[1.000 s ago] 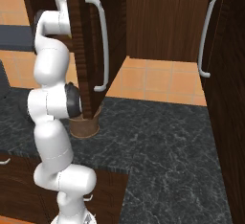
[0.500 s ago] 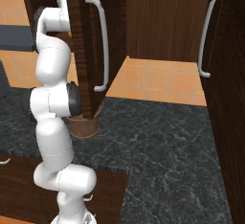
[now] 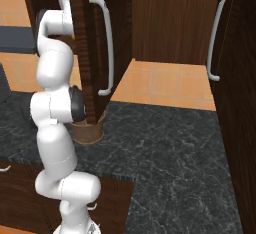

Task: Open the cabinet, pick up the bread from the cabinet and place it in the basket. Then move the basket to the dining counter.

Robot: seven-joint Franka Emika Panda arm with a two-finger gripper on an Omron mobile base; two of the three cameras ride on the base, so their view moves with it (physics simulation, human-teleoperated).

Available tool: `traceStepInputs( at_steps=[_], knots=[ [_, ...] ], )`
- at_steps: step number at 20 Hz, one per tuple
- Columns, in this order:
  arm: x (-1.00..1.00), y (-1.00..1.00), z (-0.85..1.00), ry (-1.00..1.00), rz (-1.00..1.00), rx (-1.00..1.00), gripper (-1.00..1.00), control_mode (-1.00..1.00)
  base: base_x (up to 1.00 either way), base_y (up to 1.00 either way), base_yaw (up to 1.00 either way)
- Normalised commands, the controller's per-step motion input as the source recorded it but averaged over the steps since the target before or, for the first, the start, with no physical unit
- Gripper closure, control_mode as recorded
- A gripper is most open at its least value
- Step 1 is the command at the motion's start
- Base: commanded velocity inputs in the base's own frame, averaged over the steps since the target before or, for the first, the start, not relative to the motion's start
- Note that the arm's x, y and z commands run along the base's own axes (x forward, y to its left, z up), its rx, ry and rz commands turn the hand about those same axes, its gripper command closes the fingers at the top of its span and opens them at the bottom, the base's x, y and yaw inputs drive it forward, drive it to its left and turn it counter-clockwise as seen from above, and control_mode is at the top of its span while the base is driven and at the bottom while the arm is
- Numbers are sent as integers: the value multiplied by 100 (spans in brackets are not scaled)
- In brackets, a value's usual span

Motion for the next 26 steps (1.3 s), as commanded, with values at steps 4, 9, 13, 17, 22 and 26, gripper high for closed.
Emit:
traceStepInputs(
  at_steps=[4,9,13,17,22,26],
  knots=[
    [0,0,-40,-21,0,0,100,-100,0,0,0],
    [-6,0,0,-1,0,0,100,-100,0,0,0],
    [-69,0,1,0,-6,0,100,-100,0,0,0],
    [-100,0,-1,-1,-10,0,100,-100,0,0,0],
    [-100,0,-1,-10,-13,0,100,-100,0,0,0],
    [-100,1,0,-5,-14,0,100,-100,0,0,0]
  ],
)
